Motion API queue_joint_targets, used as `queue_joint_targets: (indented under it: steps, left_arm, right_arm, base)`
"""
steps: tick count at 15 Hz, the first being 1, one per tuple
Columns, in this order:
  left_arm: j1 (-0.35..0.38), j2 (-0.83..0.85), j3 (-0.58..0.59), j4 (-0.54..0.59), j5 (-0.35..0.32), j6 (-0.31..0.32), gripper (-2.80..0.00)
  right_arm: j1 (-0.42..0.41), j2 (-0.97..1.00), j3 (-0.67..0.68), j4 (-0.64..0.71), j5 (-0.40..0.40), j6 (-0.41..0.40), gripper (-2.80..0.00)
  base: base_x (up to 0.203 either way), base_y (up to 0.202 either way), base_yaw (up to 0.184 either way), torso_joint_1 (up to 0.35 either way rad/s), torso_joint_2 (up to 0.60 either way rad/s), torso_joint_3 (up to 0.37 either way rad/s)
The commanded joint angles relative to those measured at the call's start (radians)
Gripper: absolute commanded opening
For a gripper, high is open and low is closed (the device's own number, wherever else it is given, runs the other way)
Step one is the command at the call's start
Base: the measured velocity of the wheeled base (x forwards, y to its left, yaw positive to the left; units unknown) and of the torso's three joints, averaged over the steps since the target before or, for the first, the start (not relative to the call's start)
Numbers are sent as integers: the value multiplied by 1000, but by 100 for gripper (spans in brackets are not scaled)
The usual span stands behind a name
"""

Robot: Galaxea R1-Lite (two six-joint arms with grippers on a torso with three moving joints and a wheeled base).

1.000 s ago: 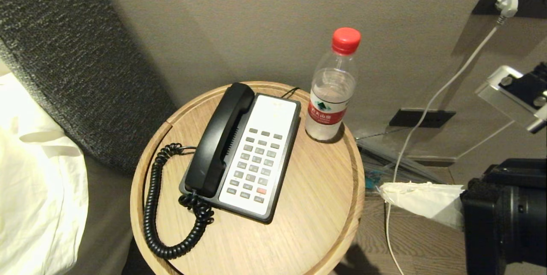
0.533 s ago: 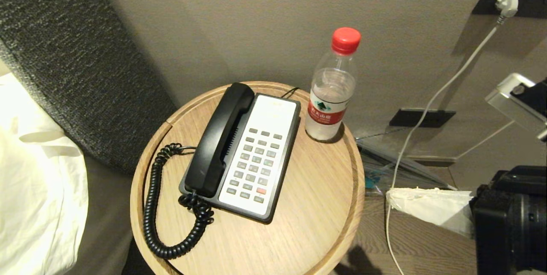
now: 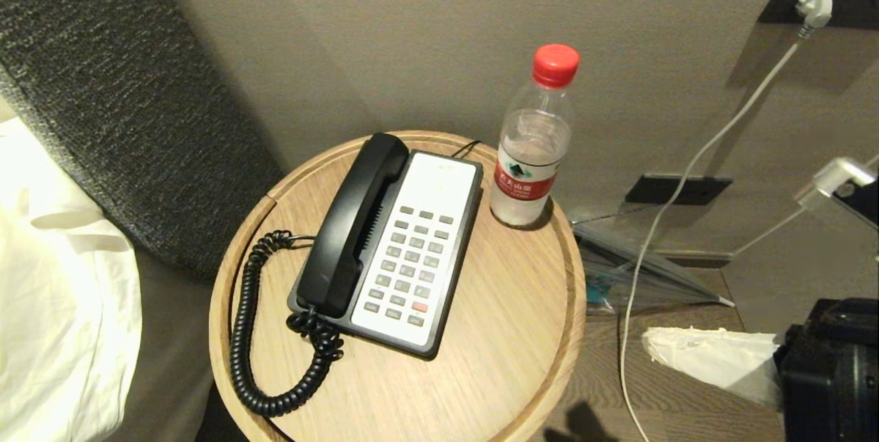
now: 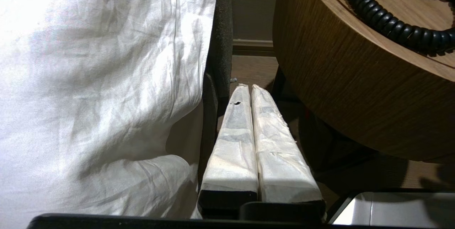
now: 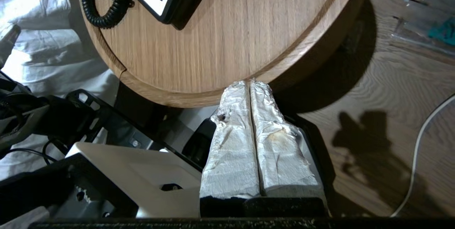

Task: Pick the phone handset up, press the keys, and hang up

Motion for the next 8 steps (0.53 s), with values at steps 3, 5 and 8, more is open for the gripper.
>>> queue_joint_targets:
  steps: [3, 5, 8]
  left_arm:
    - [0, -2, 0, 1, 1, 0, -280]
    - [0, -2, 0, 0, 1, 0, -280]
    - [0, -2, 0, 0, 1, 0, -280]
  right_arm:
    - [-2, -24, 25, 0, 0, -1, -280]
    - [-10, -48, 60, 6, -1, -1, -280]
    - [-26, -69, 119, 6, -5, -1, -280]
  base:
    - [0, 0, 0, 0, 0, 0]
    - [0, 0, 0, 0, 0, 0]
    - [0, 0, 0, 0, 0, 0]
